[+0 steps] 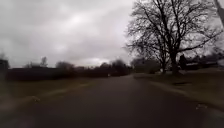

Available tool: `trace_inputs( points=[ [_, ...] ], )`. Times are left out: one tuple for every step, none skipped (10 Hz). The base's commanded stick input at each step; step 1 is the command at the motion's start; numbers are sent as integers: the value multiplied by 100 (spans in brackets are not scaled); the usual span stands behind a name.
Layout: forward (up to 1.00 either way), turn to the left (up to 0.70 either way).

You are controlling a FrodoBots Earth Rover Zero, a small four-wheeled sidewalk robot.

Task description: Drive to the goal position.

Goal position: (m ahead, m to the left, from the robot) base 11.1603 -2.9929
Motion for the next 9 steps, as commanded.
trace_inputs(
  points=[
    [100,0],
    [100,0],
    [100,0],
    [100,0],
    [100,0],
    [100,0],
    [100,0],
    [100,0],
    [100,0]
  ],
)
